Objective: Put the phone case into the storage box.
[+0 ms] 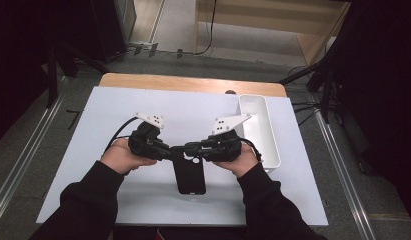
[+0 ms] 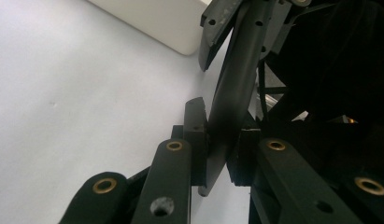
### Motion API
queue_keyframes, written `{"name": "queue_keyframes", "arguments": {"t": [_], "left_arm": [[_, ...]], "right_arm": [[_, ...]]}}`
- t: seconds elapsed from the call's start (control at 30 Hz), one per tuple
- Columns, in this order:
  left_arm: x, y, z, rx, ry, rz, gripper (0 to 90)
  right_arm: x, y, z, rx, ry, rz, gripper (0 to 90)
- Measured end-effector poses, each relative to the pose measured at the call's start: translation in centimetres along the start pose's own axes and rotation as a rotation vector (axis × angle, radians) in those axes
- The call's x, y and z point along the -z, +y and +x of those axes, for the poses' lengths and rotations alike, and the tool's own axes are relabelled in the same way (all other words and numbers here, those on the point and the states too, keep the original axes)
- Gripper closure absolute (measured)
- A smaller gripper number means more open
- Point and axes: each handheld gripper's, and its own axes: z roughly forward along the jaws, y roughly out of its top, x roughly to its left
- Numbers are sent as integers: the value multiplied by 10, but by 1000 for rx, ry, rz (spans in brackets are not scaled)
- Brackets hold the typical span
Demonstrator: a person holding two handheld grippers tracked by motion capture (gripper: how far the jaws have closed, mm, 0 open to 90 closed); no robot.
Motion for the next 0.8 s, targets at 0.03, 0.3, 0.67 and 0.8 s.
{"name": "queue_keyframes", "arguments": {"t": [0.03, 0.3, 0.67, 0.8], "left_arm": [[0, 0, 0, 3, 2, -1, 802], [1, 1, -1, 11, 17, 0, 804], [8, 2, -3, 18, 49, -5, 803], [13, 2, -4, 36, 67, -12, 802]], "right_arm": [[0, 0, 0, -3, 1, 1, 755], [0, 0, -2, -30, 14, 8, 691], [10, 7, 2, -46, 21, -6, 533], [13, 9, 5, -54, 9, -15, 449]]}}
